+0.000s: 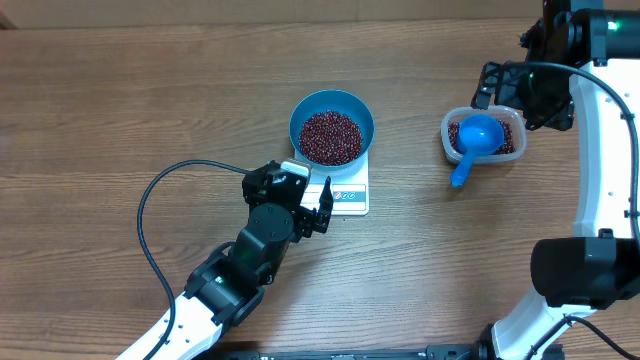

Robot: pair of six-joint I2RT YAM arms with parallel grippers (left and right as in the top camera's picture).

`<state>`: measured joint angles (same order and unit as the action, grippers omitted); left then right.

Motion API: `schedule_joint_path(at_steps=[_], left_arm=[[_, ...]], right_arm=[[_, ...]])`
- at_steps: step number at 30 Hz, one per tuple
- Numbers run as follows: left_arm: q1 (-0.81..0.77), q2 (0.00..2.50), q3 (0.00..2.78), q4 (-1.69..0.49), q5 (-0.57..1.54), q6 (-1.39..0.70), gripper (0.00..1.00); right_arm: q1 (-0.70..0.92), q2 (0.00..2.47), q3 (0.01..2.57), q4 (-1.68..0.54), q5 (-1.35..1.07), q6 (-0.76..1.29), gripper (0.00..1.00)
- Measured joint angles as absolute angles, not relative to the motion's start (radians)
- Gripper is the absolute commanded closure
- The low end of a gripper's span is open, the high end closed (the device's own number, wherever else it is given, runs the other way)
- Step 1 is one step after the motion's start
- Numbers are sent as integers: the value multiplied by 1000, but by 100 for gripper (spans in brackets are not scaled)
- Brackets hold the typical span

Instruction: Scoop item into bowl and weigh 150g on scale

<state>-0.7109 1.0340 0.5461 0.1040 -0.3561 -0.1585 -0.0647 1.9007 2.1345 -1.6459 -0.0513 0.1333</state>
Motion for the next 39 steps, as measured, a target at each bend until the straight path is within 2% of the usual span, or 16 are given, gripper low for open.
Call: schedule_joint_path(at_steps=[9, 24, 39], left_arm=[[-711, 1034, 546, -11, -322, -252, 1], [-711, 1034, 545, -200, -133, -376, 1], [-711, 1034, 545, -214, -123, -414, 0]], right_arm=[[-65, 1901, 2135, -1647, -52, 133, 0], [-65, 1901, 2135, -1646, -51, 134, 0], [-65, 1901, 2135, -1646, -51, 133, 0]])
